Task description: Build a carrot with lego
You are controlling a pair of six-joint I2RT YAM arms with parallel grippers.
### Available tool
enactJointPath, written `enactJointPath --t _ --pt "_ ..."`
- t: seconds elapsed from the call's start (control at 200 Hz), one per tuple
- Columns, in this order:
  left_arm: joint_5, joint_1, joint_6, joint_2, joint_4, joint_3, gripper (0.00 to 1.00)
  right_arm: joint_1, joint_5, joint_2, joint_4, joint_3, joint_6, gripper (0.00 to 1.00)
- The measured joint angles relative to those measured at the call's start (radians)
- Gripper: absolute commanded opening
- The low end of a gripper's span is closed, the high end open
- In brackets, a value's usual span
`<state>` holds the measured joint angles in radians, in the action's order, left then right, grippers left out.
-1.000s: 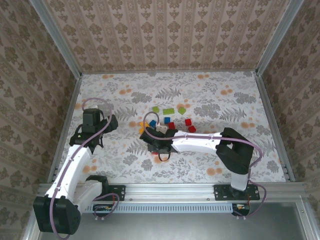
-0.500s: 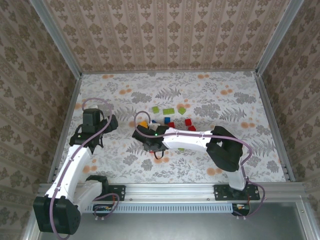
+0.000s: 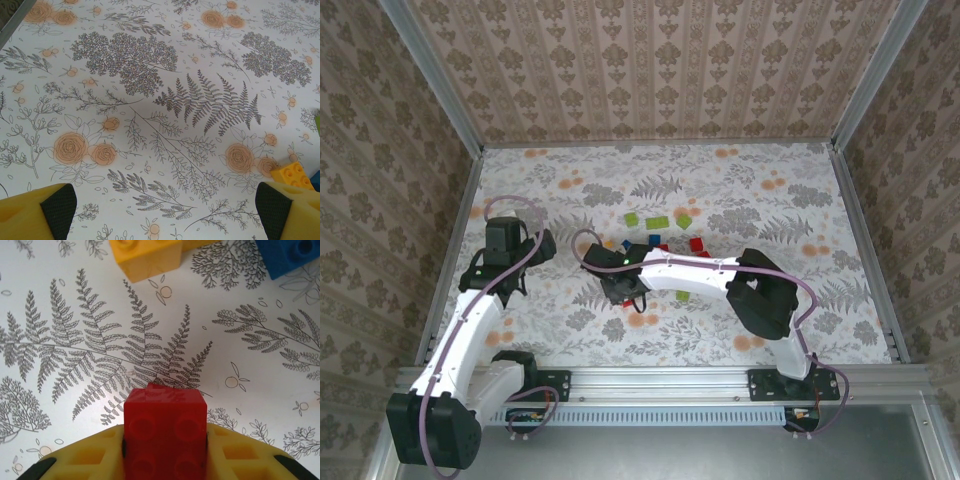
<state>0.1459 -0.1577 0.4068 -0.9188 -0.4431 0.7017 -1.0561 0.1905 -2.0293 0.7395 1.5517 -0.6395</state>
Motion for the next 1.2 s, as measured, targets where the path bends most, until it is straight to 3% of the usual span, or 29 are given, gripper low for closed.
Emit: enactJointPath --t 0.22,0.57,1.2 --pt "0.000 0.000 0.000 0.001 0.000 0.000 0.95 0.016 -0.033 0.001 0.000 -0.004 0.083 0.35" --pt "0.000 0.000 0.000 0.001 0.000 0.001 0.95 0.059 -0.139 0.018 -0.060 -0.041 -0.057 0.36" --pt "-0.001 0.000 0.000 0.001 0.000 0.001 0.95 0.047 -0.114 -0.014 -0.029 -0.010 -0.101 0.36"
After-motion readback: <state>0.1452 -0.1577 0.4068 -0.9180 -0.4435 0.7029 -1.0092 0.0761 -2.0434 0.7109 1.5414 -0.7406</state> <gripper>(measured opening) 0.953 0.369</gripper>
